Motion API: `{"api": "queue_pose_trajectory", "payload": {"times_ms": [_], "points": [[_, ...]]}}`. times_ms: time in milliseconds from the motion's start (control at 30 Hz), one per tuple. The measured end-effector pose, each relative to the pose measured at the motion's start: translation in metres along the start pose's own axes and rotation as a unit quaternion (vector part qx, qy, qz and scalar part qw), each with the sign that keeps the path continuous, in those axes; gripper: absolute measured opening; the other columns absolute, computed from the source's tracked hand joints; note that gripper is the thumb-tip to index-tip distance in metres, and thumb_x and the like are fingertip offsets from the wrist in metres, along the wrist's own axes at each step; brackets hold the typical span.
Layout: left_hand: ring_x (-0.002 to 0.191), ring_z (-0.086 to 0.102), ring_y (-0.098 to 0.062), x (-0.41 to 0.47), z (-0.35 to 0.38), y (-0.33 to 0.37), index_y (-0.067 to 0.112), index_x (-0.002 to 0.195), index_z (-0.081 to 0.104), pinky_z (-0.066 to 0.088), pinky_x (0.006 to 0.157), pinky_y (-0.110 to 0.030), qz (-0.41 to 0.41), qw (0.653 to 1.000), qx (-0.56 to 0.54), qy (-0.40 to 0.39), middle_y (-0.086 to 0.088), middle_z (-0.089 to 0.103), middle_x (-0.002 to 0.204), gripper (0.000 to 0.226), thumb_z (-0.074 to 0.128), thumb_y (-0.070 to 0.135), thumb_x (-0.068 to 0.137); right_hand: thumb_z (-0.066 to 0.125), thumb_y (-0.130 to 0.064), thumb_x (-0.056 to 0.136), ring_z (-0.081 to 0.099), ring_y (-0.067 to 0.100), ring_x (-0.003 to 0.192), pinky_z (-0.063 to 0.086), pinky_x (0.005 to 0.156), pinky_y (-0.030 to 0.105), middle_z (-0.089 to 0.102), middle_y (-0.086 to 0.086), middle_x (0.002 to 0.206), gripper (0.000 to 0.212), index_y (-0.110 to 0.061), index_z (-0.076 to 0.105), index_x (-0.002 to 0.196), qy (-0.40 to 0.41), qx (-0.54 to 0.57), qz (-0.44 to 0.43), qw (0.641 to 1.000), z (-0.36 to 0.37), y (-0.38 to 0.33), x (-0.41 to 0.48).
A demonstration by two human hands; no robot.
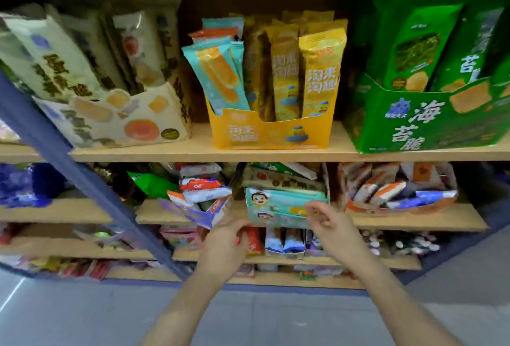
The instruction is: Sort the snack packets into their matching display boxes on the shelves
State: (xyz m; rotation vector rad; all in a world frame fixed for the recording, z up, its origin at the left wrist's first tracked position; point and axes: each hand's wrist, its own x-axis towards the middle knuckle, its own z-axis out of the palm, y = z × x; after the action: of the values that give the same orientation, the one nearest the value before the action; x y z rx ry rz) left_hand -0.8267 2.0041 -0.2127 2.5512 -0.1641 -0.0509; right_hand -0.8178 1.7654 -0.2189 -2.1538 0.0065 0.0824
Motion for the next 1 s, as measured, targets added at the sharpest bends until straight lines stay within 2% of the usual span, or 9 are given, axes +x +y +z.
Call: {"api": "queue_pose_trajectory", "payload": {"times_ms": [133,233,367,467,567,633,733,933,1000], "points": [[0.108,0.059,-0.026,0.027,0.027,-0.008,0.027,0.142,0.044,0.048,0.087,-0.033,0.010,0.998,0.023,-0.057,-0.007,0.056,0.128,0.055,0.052,0.014,0.089,0.058,-0.015,0.096,0.059,0.020,0.112,0.046,0.092,0.029,0.051,-0.001,0.137,0.040,-0.024,0.053,0.135,-0.007,-0.113,0.036,0.993,0.023,0.032,0.007],[0.077,0.059,-0.022,0.048,0.048,-0.001,0.033,0.150,0.024,0.045,0.065,-0.033,-0.002,0.993,0.033,-0.113,-0.011,0.058,0.114,0.062,0.049,0.020,0.095,0.054,-0.012,0.094,0.048,0.024,0.127,0.044,0.102,0.034,0.041,-0.002,0.146,0.048,-0.023,0.047,0.141,-0.024,-0.211,0.019,0.977,0.027,0.046,0.011],[0.089,0.062,-0.025,0.060,0.070,0.009,0.031,0.139,0.036,0.050,0.073,-0.037,-0.034,0.985,-0.015,-0.171,-0.006,0.065,0.108,0.040,0.044,0.030,0.099,0.050,-0.008,0.092,0.047,0.026,0.123,0.047,0.098,0.038,0.042,-0.001,0.142,0.050,-0.023,0.047,0.140,-0.017,-0.223,0.026,0.974,0.034,0.049,0.013],[0.090,0.060,-0.022,0.056,0.070,0.012,0.025,0.120,0.052,0.046,0.073,-0.033,-0.084,0.987,-0.062,-0.123,-0.003,0.067,0.109,0.027,0.038,0.038,0.101,0.054,-0.007,0.091,0.051,0.026,0.119,0.046,0.097,0.037,0.050,0.000,0.134,0.046,-0.022,0.052,0.134,0.001,-0.202,0.008,0.979,0.040,0.046,0.004],[0.095,0.058,-0.025,0.043,0.064,0.015,0.020,0.113,0.060,0.036,0.073,-0.030,-0.138,0.983,-0.094,-0.074,-0.005,0.066,0.104,0.037,0.033,0.044,0.102,0.057,-0.008,0.090,0.052,0.024,0.118,0.046,0.096,0.037,0.050,-0.001,0.136,0.048,-0.024,0.052,0.135,-0.017,-0.191,-0.010,0.981,0.047,0.043,-0.021],[0.097,0.056,-0.025,0.034,0.064,0.019,0.021,0.112,0.057,0.034,0.077,-0.031,-0.191,0.970,-0.136,-0.068,0.000,0.061,0.097,0.040,0.033,0.052,0.100,0.057,-0.009,0.089,0.053,0.024,0.117,0.046,0.095,0.034,0.050,-0.001,0.137,0.049,-0.023,0.051,0.136,-0.032,-0.173,-0.021,0.984,0.052,0.039,-0.038],[0.079,0.051,-0.018,0.024,0.074,0.030,0.020,0.105,0.047,0.034,0.075,-0.032,-0.246,0.953,-0.162,-0.067,0.008,0.053,0.079,0.043,0.036,0.060,0.096,0.060,-0.012,0.087,0.054,0.027,0.118,0.047,0.094,0.036,0.052,0.003,0.132,0.048,-0.019,0.053,0.134,-0.047,-0.157,-0.050,0.985,0.062,0.038,-0.052],[0.092,0.047,-0.020,0.020,0.085,0.041,0.015,0.116,0.038,0.035,0.079,-0.031,-0.276,0.943,-0.184,-0.015,0.000,0.051,0.101,0.050,0.048,0.057,0.093,0.061,-0.013,0.088,0.054,0.018,0.121,0.047,0.094,0.031,0.053,-0.003,0.136,0.048,-0.021,0.052,0.134,-0.099,-0.103,-0.087,0.986,0.051,0.035,-0.061],[0.092,0.049,-0.020,0.020,0.088,0.042,0.014,0.117,0.038,0.035,0.078,-0.030,-0.283,0.942,-0.178,-0.002,0.001,0.051,0.101,0.052,0.053,0.057,0.091,0.060,-0.011,0.090,0.061,0.013,0.106,0.052,0.086,0.030,0.063,-0.004,0.124,0.037,-0.022,0.061,0.126,-0.062,-0.087,-0.079,0.991,0.034,0.030,-0.054]]}}
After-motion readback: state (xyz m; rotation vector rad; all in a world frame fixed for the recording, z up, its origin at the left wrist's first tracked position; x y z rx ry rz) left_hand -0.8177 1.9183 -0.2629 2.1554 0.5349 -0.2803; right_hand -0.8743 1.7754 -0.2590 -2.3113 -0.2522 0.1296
